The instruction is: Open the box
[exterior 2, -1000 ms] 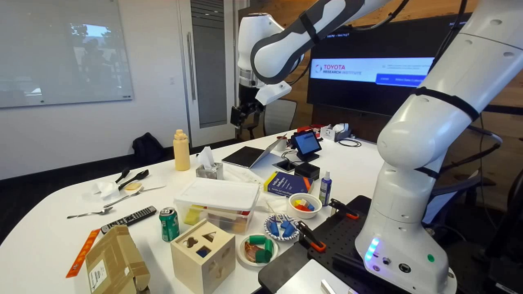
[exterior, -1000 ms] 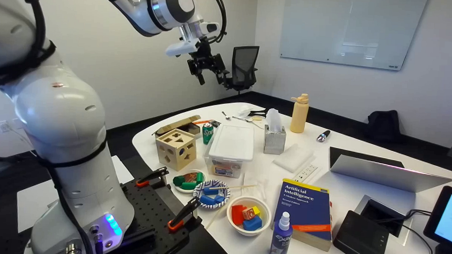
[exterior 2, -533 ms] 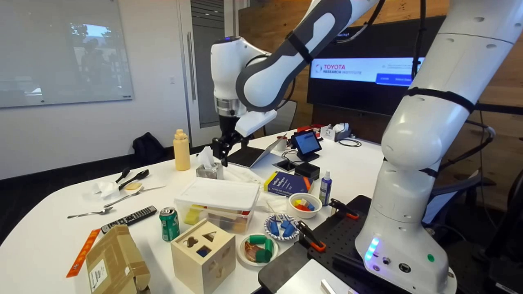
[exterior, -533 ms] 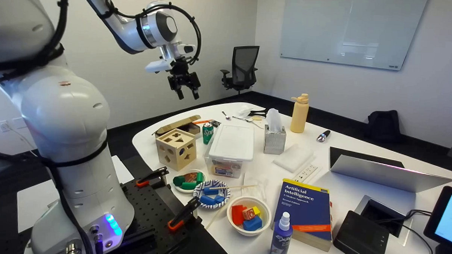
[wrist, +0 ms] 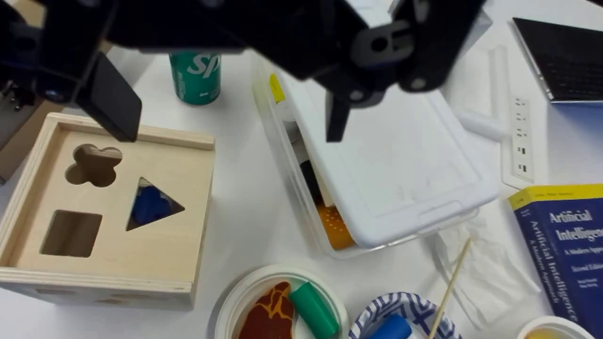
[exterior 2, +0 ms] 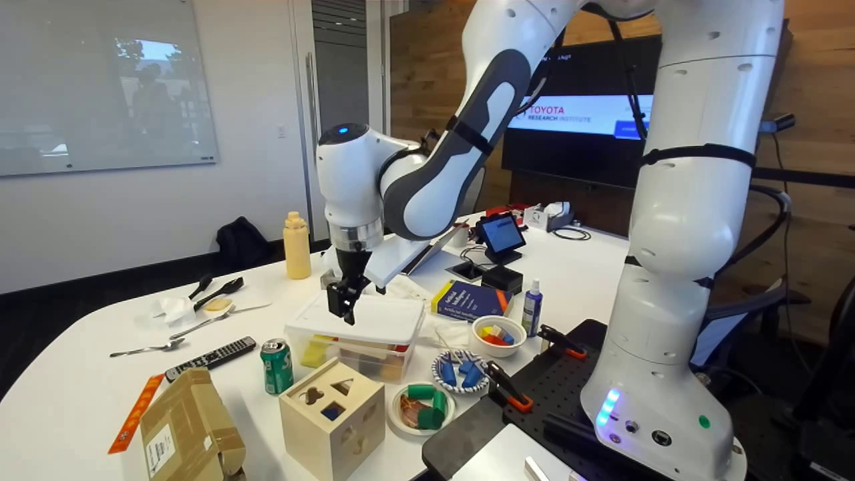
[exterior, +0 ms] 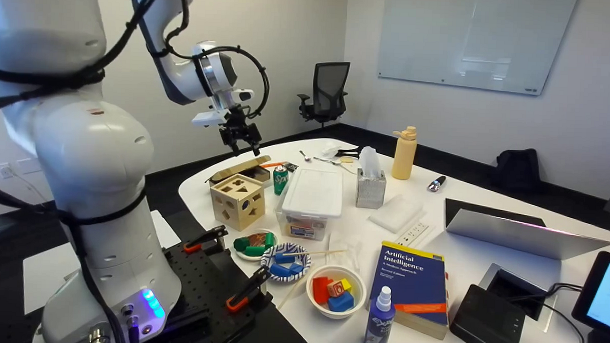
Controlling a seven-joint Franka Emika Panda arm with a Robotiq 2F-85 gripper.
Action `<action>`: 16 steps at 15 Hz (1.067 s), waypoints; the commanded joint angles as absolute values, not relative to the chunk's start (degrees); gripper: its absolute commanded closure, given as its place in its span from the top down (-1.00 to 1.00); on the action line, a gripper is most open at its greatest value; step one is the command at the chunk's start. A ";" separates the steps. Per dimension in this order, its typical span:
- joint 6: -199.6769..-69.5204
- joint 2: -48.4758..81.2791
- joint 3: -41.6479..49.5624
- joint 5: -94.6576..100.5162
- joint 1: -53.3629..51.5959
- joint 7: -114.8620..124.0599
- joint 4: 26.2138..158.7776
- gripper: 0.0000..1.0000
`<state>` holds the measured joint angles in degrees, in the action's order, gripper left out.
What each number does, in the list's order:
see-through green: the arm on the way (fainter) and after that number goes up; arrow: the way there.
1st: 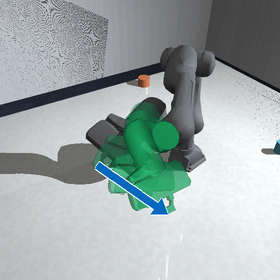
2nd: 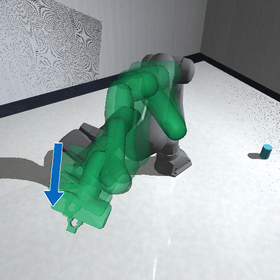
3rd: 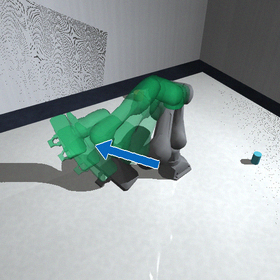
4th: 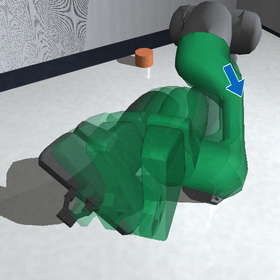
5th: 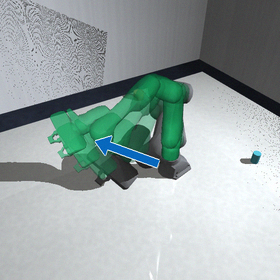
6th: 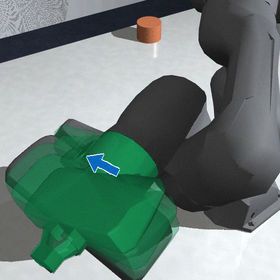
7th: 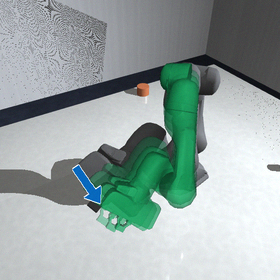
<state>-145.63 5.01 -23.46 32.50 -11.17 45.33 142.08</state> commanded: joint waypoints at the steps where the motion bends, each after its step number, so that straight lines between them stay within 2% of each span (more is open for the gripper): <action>1: -147.52 14.78 -18.91 33.15 -16.44 45.44 135.62 1.00; 5: -147.27 20.66 -15.25 29.32 -21.61 43.93 131.59 1.00; 16: -146.87 25.73 -9.66 24.05 -28.37 43.48 129.80 1.00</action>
<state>-147.37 24.09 -11.50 24.90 -26.16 44.11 131.31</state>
